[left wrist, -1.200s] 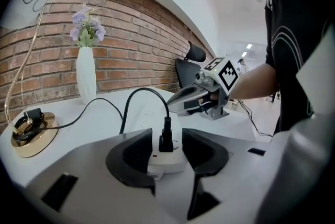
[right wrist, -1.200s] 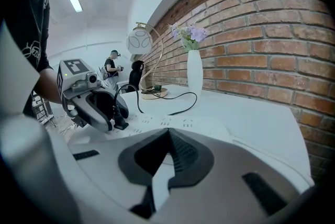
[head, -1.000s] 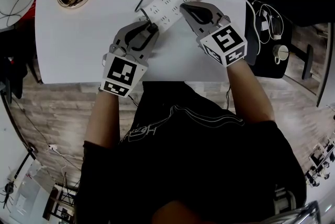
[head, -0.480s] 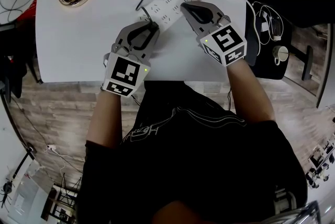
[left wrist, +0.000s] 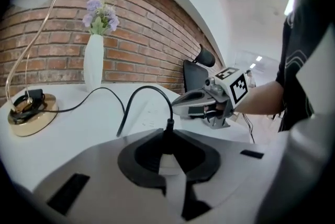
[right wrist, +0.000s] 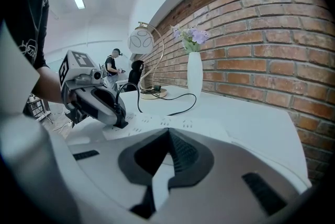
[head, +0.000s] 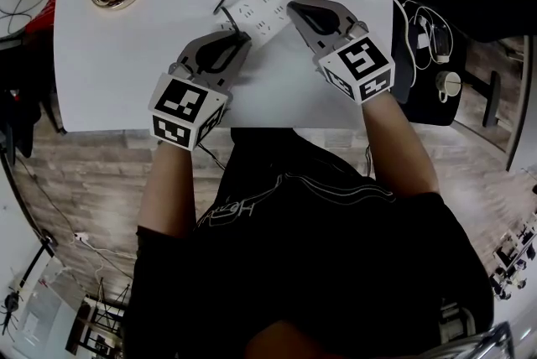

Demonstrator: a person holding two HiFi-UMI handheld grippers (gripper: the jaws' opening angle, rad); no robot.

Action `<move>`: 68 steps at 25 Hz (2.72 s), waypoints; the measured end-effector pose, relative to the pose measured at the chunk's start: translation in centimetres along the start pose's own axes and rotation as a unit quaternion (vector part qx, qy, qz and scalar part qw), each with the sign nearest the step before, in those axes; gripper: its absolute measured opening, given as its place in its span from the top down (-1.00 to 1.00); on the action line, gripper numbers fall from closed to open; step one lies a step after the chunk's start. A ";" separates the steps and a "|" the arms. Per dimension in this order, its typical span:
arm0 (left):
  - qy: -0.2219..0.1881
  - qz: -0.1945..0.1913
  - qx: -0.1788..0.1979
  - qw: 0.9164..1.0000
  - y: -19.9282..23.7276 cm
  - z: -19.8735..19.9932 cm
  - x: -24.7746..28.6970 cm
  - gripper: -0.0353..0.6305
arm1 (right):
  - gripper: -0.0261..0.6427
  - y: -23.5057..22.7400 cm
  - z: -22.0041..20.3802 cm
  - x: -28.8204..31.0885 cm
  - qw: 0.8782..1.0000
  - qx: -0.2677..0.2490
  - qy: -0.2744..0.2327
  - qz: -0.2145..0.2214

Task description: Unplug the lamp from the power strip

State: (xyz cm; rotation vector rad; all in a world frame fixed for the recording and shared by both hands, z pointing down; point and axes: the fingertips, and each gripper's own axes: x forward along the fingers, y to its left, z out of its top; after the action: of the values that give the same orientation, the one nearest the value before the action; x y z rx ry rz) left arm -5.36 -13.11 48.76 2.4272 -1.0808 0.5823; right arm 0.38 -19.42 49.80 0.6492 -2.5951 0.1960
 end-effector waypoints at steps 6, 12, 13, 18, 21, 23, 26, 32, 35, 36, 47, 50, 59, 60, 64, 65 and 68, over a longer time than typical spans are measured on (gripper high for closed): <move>-0.002 0.004 0.027 1.000 -0.1 0.1 -0.1 0.77 | 0.93 0.1 -0.1 0.0 1.000 0.000 0.000 -0.003; 0.007 0.043 0.160 0.986 -0.6 0.1 -0.1 0.77 | 0.93 0.1 0.0 0.1 1.000 -0.007 -0.001 -0.005; 0.010 0.049 0.177 0.983 -0.7 0.0 -0.1 0.77 | 0.93 0.1 0.0 0.1 1.000 -0.005 -0.001 -0.003; 0.011 0.040 0.139 0.989 -0.6 -0.2 -0.1 0.77 | 0.94 0.0 0.0 0.1 1.000 0.000 0.002 0.000; -0.016 0.018 0.054 0.998 -0.2 0.2 -0.2 0.77 | 0.94 0.0 -0.1 0.1 1.000 0.006 0.001 0.004; -0.029 0.002 0.001 1.000 0.0 0.3 -0.3 0.76 | 0.94 0.0 -0.1 0.0 1.000 0.010 0.000 0.007; -0.028 0.002 0.000 1.000 0.2 0.4 -0.3 0.76 | 0.93 0.0 0.0 0.1 1.000 0.008 0.001 0.007; 0.005 0.044 0.157 0.987 -0.6 0.2 -0.2 0.77 | 0.93 0.1 0.0 0.0 1.000 0.002 0.003 0.005; 0.016 0.051 0.197 0.979 -0.9 0.0 -0.2 0.76 | 0.94 0.2 0.0 0.1 1.000 0.001 0.001 0.005; 0.018 0.047 0.197 0.979 -0.9 0.0 -0.2 0.76 | 0.93 0.1 0.0 0.1 1.000 0.001 0.001 0.005; -0.012 -0.006 0.042 0.999 0.0 0.5 -0.5 0.76 | 0.94 0.2 0.1 0.0 1.000 0.007 -0.001 0.008; 0.012 0.036 0.168 0.985 -0.5 0.2 -0.5 0.76 | 0.94 0.2 0.0 0.0 1.000 0.004 -0.001 0.007; -0.002 -0.003 0.084 0.996 -0.7 0.5 -0.6 0.76 | 0.94 0.1 0.1 0.0 1.000 0.012 -0.003 0.008; -0.005 -0.009 0.055 0.998 -0.6 0.5 -0.7 0.76 | 0.93 0.1 0.1 -0.1 1.000 0.012 -0.004 0.007; -0.020 -0.025 -0.018 0.999 -0.3 0.7 -0.7 0.76 | 0.93 0.2 0.1 -0.1 1.000 0.005 -0.005 0.004; -0.017 -0.021 -0.010 1.000 -0.3 0.6 -0.7 0.76 | 0.94 0.2 0.1 -0.1 1.000 0.002 -0.004 0.005; 0.009 0.010 0.104 0.994 -0.8 0.3 -0.6 0.76 | 0.94 0.3 0.0 -0.1 1.000 -0.005 0.002 0.007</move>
State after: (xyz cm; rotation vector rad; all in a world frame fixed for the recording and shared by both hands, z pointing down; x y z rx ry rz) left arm -5.08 -12.47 48.01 2.5854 -1.0851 0.7567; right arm 0.26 -19.11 49.74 0.6257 -2.5952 0.1879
